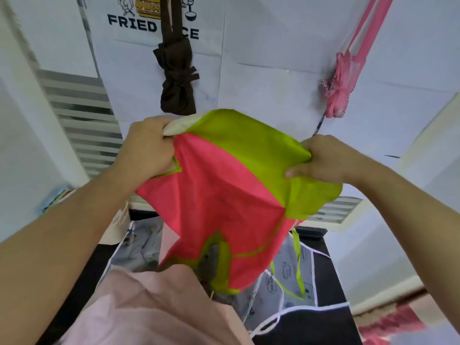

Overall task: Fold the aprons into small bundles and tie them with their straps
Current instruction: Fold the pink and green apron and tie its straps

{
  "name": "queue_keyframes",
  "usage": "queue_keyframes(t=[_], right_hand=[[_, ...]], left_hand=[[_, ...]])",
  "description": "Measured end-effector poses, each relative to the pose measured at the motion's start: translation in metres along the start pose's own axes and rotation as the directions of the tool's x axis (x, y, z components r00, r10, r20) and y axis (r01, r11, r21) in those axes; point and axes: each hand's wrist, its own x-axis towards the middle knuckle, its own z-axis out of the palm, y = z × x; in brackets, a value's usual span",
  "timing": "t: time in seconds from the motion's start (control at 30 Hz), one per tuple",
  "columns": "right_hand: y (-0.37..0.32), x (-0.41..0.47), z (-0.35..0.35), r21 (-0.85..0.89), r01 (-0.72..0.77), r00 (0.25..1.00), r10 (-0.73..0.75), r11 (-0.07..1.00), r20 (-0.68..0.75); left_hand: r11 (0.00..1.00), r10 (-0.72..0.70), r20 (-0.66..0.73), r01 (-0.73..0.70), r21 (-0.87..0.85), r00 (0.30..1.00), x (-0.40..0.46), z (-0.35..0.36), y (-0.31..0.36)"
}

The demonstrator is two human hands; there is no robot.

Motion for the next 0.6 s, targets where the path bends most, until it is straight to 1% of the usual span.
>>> queue_keyframes(t=[0.03,0.1,0.13,0.17,0.2,0.23,0.27,0.3,0.33,0.37,0.4,0.43,0.47,0.5,0.53,0.57,0.6], right_hand=[[0.002,-0.002,-0.004,-0.044,-0.012,0.996,0.016,0.999,0.082],[0.006,-0.003,-0.01,-0.104,-0.037,0.978,0.057,0.994,0.199],[0.009,-0.002,-0.013,-0.127,-0.051,0.972,0.078,0.991,0.22],[0.009,0.001,-0.016,-0.159,-0.065,0.974,0.097,0.985,0.203],[0.009,0.004,-0.023,-0.178,-0.072,0.986,0.097,0.981,0.138],[0.007,0.007,-0.034,-0.172,-0.074,0.997,0.078,0.982,0.019],[0.004,0.005,-0.046,-0.145,-0.053,0.989,0.032,0.988,-0.146],[-0.002,0.0,-0.059,-0.102,-0.023,0.937,-0.014,0.995,-0.349],[-0.007,-0.011,-0.067,-0.049,0.03,0.83,-0.052,0.998,-0.555],[-0.01,-0.023,-0.068,-0.011,0.077,0.692,-0.062,0.997,-0.719],[-0.016,-0.037,-0.061,-0.034,0.07,0.581,-0.068,0.997,-0.811],[-0.019,-0.049,-0.044,-0.126,0.028,0.575,-0.119,0.992,-0.809],[-0.019,-0.055,-0.023,-0.258,0.015,0.711,-0.192,0.966,-0.676],[-0.014,-0.058,0.003,-0.374,0.038,0.906,-0.19,0.927,-0.378],[-0.002,-0.058,0.024,-0.425,0.041,0.994,-0.08,0.904,-0.074],[0.013,-0.056,0.035,-0.435,-0.019,0.997,0.048,0.9,0.056],[0.027,-0.053,0.038,-0.374,-0.068,0.996,0.087,0.925,0.034]], left_hand=[[1.0,-0.013,-0.011,0.013,-0.006,1.0,0.004,-0.003,-0.003],[1.0,-0.013,-0.02,0.013,0.001,1.0,0.012,-0.01,-0.009],[1.0,0.001,-0.02,0.0,0.014,1.0,0.016,-0.013,-0.011],[0.999,0.02,-0.018,-0.02,0.031,1.0,0.02,-0.017,-0.011],[0.998,0.046,-0.022,-0.045,0.049,0.999,0.027,-0.023,-0.007],[0.996,0.065,-0.046,-0.062,0.063,0.997,0.033,-0.032,-0.003],[0.995,0.077,-0.099,-0.07,0.068,0.992,0.038,-0.043,0.004],[0.995,0.09,-0.19,-0.081,0.053,0.978,0.042,-0.057,0.011],[0.994,0.103,-0.299,-0.104,0.014,0.948,0.041,-0.069,0.019],[0.99,0.116,-0.403,-0.139,-0.028,0.908,0.036,-0.078,0.024],[0.981,0.156,-0.465,-0.193,-0.032,0.872,0.024,-0.08,0.028],[0.966,0.245,-0.443,-0.255,0.039,0.862,0.009,-0.074,0.025],[0.941,0.336,-0.29,-0.305,0.146,0.896,-0.007,-0.061,0.019],[0.918,0.353,-0.017,-0.343,0.198,0.935,-0.019,-0.045,0.008],[0.925,0.244,0.245,-0.301,0.231,0.938,-0.026,-0.029,-0.006],[0.935,0.122,0.389,-0.238,0.264,0.913,-0.028,-0.015,-0.025],[0.951,0.04,0.417,-0.162,0.262,0.908,-0.028,-0.006,-0.038]])
